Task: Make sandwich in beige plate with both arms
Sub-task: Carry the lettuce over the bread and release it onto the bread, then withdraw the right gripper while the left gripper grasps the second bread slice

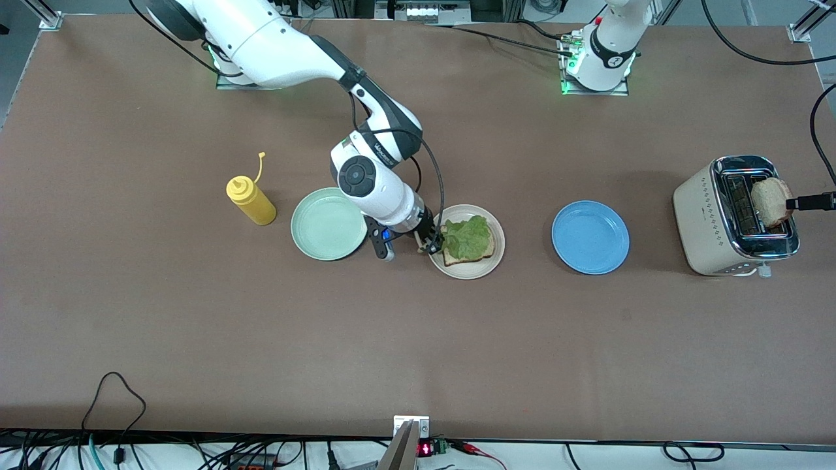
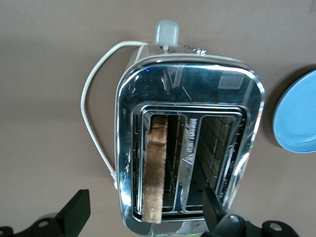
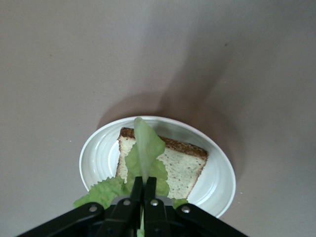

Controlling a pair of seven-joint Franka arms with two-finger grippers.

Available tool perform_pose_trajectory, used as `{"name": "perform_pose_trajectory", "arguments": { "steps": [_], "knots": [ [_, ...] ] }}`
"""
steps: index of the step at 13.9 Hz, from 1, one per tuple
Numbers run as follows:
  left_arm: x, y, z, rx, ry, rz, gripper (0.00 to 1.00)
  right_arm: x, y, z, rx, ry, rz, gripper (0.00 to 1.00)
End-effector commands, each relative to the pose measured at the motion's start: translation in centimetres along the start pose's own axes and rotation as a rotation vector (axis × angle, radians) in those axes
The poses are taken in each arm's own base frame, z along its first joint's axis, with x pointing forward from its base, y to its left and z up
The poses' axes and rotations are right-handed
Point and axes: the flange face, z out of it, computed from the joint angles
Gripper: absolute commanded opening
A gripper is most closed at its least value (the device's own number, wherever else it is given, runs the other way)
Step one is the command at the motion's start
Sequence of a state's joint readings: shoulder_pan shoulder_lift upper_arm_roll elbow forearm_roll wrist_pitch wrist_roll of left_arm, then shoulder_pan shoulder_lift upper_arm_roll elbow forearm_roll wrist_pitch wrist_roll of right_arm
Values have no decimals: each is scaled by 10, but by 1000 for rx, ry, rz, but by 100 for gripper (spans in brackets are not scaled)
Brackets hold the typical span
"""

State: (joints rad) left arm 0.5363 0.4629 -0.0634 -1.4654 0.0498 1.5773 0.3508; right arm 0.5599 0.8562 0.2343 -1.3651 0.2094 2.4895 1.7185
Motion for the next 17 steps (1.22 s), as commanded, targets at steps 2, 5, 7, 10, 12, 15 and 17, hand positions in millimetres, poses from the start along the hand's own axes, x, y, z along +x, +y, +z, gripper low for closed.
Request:
{"name": "perform_pose_trajectory", "arguments": {
  "steps": [2,5,7,10,12,15,17],
  "knots": [
    [7,4,14,-22,-37,37,92,-20,0,11,22,-17,1,41],
    [10,3,30,-37,-66,35,69,-33,9,19,7,-7,-31,94],
    [7,-3,37,-53,-94,26,35,-35,13,19,-3,1,-52,100],
    [4,-1,35,-74,-106,15,2,-20,7,-35,-19,34,-141,100],
    [-1,4,23,-78,-113,21,1,3,-2,-106,-96,50,-242,100],
    [-25,12,-36,-120,-93,32,1,53,-7,-212,-188,45,-412,100],
    [-45,25,-84,-157,-98,48,1,88,1,-263,-216,49,-550,100]
  ]
}}
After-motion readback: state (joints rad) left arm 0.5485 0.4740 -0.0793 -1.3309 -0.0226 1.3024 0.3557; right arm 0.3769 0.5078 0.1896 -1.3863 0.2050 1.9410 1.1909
